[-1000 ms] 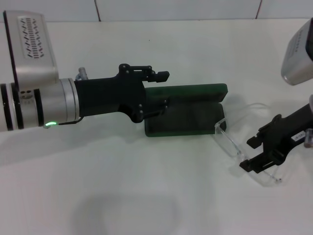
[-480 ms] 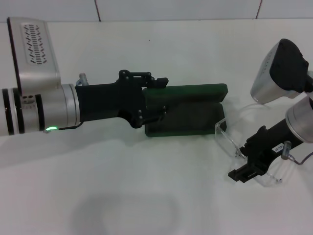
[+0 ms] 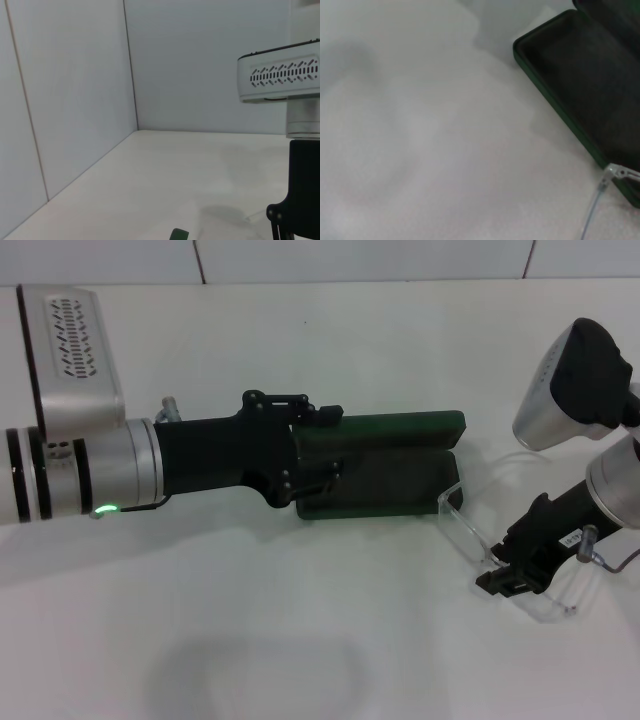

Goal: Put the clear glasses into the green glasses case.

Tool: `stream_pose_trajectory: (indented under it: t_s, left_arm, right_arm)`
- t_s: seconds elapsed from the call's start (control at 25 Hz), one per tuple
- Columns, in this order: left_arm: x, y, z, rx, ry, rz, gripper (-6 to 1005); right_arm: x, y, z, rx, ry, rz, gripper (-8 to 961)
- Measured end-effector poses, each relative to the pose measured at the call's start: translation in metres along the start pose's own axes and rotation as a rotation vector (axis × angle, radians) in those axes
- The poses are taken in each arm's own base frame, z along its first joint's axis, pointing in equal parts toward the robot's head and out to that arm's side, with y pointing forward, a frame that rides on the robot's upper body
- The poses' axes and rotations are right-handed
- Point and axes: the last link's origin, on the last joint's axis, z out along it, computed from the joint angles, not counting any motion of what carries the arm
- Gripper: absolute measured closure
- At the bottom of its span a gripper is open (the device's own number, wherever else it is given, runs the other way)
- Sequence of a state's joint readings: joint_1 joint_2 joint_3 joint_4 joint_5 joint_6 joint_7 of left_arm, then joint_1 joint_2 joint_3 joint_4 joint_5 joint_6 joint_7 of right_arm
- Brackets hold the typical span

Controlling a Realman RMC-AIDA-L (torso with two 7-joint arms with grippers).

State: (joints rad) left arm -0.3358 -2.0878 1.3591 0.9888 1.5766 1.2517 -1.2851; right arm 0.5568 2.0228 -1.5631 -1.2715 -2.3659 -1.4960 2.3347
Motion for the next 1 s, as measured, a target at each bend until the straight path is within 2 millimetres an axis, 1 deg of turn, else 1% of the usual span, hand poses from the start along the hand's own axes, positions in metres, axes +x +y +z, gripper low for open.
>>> stream_pose_trajectory:
  t_s: [0.12, 0.2, 0.44, 0.64, 0.68, 0.76, 0.84, 1.0]
  left_arm:
    - [0.000, 0.000, 0.000, 0.003, 0.004, 0.004, 462]
    - [0.000, 0.000, -0.001, 0.005, 0.004, 0.008, 461]
    - [-0.001, 0.000, -0.001, 0.008, 0.004, 0.015, 459]
    - [0.000, 0.001, -0.001, 0.010, 0.013, 0.008, 458]
    - [0.000, 0.001, -0.003, 0.015, 0.023, -0.001, 458]
    - [0.000, 0.002, -0.005, 0.027, 0.047, -0.019, 457]
    - [0.002, 0.003, -0.007, 0.032, 0.083, -0.044, 457]
    - [0.003, 0.010, -0.013, 0.009, 0.140, -0.061, 456]
  right_arm:
    - [0.000, -0.001, 0.000, 0.006, 0.000, 0.000, 445]
    - [0.001, -0.002, 0.000, 0.010, 0.003, 0.000, 616]
    - [0.000, -0.003, -0.002, 0.023, 0.003, -0.014, 714]
    - [0.002, -0.005, -0.009, 0.042, -0.019, -0.067, 802]
    - [0.002, -0.005, -0.009, 0.042, -0.019, -0.067, 807]
    - [0.007, -0.006, -0.019, 0.051, -0.068, -0.105, 817]
    - [0.010, -0.006, -0.024, 0.053, -0.095, -0.111, 827]
    - [0.023, -0.011, -0.039, 0.057, -0.201, -0.114, 827]
